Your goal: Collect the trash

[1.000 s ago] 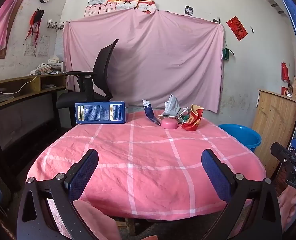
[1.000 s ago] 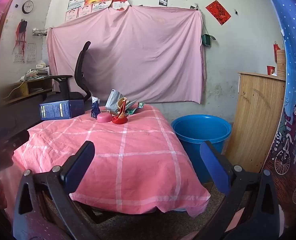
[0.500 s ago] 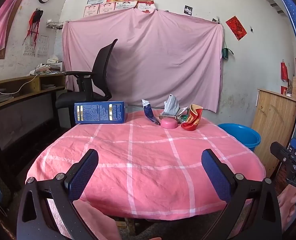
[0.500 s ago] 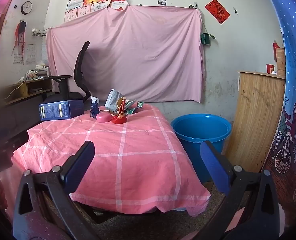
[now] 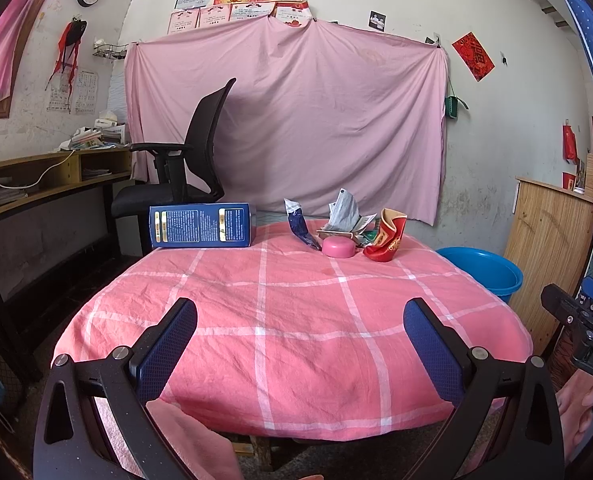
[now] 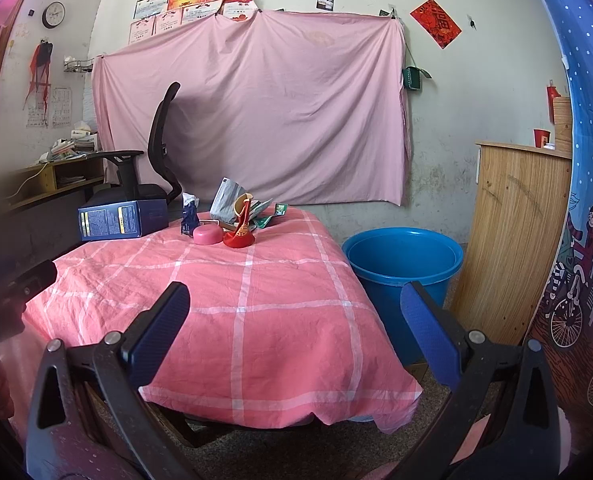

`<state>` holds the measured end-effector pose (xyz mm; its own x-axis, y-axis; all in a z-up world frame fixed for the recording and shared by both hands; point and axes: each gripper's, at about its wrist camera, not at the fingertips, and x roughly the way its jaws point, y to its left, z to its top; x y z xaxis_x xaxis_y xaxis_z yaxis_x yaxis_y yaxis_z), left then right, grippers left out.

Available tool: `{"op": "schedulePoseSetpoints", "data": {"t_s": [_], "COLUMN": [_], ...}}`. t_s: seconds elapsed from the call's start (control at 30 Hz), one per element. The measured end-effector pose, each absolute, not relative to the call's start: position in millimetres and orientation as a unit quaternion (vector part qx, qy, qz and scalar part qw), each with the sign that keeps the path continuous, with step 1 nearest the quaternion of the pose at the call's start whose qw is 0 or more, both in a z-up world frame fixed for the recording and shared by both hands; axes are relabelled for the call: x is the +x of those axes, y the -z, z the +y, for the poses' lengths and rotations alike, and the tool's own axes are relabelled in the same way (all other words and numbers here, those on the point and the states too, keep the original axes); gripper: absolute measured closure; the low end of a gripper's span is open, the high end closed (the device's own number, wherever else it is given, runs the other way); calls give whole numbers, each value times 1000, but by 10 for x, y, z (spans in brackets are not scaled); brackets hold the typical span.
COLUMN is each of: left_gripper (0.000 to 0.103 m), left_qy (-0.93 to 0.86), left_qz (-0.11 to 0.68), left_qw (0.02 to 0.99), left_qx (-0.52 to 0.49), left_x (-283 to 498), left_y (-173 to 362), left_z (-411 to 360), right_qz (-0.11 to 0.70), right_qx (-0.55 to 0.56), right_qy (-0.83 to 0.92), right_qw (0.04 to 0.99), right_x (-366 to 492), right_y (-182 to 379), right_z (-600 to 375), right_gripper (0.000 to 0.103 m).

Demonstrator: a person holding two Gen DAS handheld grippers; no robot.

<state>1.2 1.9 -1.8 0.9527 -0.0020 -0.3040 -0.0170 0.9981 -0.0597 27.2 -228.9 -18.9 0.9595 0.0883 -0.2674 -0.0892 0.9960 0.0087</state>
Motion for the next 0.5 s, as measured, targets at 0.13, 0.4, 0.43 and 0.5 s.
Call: {"op": "schedulePoseSetpoints", "data": {"t_s": [0.13, 0.4, 0.43, 0.5], "left_gripper": [2, 2, 2, 2], "left_qy": [-4, -4, -4, -4], "left_qz": [153, 153, 153, 153], "left_qw": [988, 988, 988, 988], "left_qx": [-31, -31, -31, -31], "left_x": [11, 10, 11, 9], "left_y": [18, 16, 19, 16], "left_z": [19, 18, 18, 19], "right_qz": [135, 135, 135, 135], "right_qx": [-2, -2, -2, -2], "right_qy": [-45, -45, -45, -45], "right_qw": [990, 990, 990, 990], "right_x": [272, 270, 270, 269], "right_y": [185, 185, 188, 185], "right_z": [-2297, -2298, -2294, -2299], "right_gripper": [0, 0, 0, 0]}}
